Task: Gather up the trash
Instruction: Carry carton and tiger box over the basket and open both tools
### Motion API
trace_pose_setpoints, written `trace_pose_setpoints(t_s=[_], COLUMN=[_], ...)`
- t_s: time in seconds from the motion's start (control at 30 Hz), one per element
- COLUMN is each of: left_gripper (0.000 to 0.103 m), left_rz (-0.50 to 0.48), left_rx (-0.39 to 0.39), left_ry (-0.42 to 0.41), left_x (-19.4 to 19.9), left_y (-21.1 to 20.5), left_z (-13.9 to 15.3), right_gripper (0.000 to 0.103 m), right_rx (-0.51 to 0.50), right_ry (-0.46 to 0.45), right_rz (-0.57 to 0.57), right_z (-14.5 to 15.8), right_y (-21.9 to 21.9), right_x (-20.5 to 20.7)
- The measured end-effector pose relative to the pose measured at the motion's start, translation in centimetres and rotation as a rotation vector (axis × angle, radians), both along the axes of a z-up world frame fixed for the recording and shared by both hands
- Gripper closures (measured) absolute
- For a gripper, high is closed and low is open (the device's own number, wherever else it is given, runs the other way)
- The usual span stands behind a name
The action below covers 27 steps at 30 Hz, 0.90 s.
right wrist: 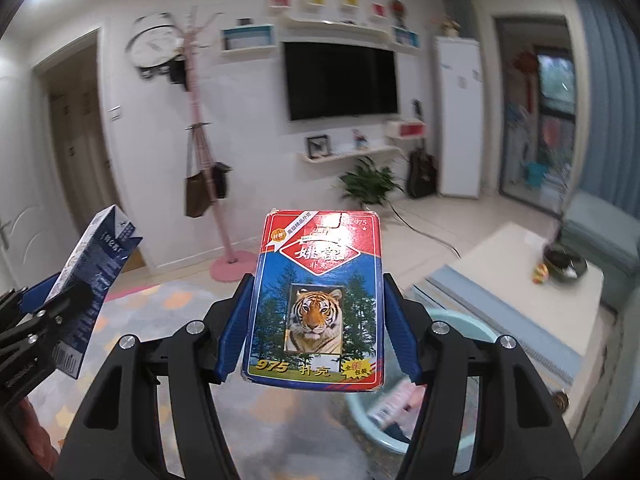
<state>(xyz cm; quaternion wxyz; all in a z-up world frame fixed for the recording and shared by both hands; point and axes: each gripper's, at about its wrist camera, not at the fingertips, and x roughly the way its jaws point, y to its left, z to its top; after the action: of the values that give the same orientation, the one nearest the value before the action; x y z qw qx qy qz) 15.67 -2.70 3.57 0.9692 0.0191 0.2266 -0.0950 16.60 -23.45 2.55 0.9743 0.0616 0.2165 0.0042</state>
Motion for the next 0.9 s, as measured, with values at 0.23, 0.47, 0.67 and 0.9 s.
trace_pose_setpoints(t_s=[0.23,0.47,0.67,0.9], left_gripper=[0.052,0.052,0.052,0.051], left_rz=[-0.101,-0.184,-0.204,-0.243], left_rx=[-0.02,-0.051,0.014,0.013], left_ry=[0.062,0.239,0.349,0.369], left_x=[1.6,5.9,9.0,10.2], left_y=[-6.9,-12.9,-16.2,-17.6], left_z=[-1.8,-6.8,-11.5,-12.6], right_gripper=[0.045,0.045,0.044,0.043], right_rx=[0.14,0.184,0.307,0.369], right_ry=[0.08,0.194,0.413,0.453], right_rz=[-0.074,-0.152,-0.169,-0.19], right_z=[-4.0,-8.5,-14.9,-17.8], right_y=[-8.5,-13.8,-18.0,-19.6], right_x=[0.4,2.2,5.2,5.7])
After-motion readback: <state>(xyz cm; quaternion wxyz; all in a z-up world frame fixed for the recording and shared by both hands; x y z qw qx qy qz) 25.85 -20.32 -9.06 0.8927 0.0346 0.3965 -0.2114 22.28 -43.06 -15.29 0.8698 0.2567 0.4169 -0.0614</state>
